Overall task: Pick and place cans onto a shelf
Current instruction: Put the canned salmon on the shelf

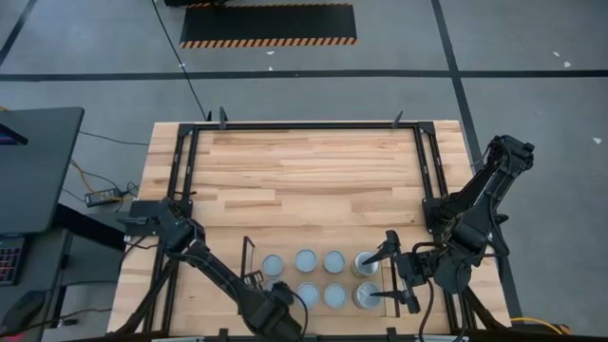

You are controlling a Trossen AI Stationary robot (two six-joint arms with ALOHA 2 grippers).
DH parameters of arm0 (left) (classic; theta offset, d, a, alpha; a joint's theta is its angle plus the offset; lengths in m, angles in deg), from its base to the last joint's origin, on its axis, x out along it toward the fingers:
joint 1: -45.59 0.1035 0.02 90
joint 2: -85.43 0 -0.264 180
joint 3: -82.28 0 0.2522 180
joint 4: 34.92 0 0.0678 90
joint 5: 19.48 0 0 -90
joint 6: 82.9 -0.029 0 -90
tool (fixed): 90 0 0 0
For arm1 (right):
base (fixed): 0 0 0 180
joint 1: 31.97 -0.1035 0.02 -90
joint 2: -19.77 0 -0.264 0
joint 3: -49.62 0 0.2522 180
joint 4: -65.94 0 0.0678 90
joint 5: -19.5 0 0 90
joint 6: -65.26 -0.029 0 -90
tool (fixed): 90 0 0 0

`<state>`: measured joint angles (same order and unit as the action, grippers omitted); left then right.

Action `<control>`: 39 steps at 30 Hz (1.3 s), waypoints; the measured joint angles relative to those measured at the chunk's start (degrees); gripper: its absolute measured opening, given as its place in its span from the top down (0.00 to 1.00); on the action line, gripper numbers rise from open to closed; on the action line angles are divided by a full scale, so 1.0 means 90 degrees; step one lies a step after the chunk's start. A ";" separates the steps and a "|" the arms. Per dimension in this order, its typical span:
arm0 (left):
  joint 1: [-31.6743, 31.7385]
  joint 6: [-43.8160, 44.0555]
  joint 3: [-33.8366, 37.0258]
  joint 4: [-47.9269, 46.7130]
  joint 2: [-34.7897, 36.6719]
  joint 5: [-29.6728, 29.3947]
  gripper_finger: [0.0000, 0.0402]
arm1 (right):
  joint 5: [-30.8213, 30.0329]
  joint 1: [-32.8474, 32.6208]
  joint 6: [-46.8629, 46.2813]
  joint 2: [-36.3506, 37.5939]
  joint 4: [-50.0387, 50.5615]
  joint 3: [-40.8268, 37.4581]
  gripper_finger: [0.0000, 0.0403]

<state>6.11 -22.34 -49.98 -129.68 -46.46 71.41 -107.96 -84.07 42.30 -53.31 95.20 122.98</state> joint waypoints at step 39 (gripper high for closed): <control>0.0492 -0.2306 -0.0534 0.0269 0.0046 -0.0424 0.99 | 0.0012 0.0000 -0.0321 0.0000 0.0010 0.0000 0.14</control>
<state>10.54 -43.10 -54.79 -127.26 -46.05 67.59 -107.85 -84.07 39.41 -53.31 95.29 122.98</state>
